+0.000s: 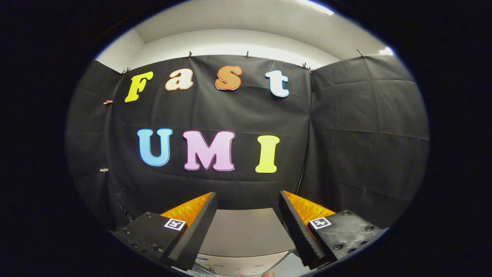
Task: Put the clothes into the washing machine and then close the washing machine lid.
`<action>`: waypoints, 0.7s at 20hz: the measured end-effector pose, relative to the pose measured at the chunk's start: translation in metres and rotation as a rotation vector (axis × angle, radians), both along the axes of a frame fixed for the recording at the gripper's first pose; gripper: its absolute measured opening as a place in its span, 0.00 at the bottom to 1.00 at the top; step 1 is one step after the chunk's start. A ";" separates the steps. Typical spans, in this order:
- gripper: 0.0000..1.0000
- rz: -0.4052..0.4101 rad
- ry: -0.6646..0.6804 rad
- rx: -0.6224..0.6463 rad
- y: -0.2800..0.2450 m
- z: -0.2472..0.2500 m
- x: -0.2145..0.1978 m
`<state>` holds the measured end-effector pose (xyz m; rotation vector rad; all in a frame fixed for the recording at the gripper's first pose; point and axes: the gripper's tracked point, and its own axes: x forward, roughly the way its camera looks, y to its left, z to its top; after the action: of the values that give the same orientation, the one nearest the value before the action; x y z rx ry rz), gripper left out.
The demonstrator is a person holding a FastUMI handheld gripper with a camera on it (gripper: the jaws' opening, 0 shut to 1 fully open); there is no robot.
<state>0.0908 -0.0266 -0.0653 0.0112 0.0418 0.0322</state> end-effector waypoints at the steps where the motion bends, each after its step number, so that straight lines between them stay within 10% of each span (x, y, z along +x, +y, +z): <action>1: 1.00 0.002 0.001 0.002 0.001 0.000 -0.001; 14: 1.00 0.045 -0.007 0.002 0.017 0.003 -0.013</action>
<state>0.0781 -0.0097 -0.0627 0.0121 0.0348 0.0772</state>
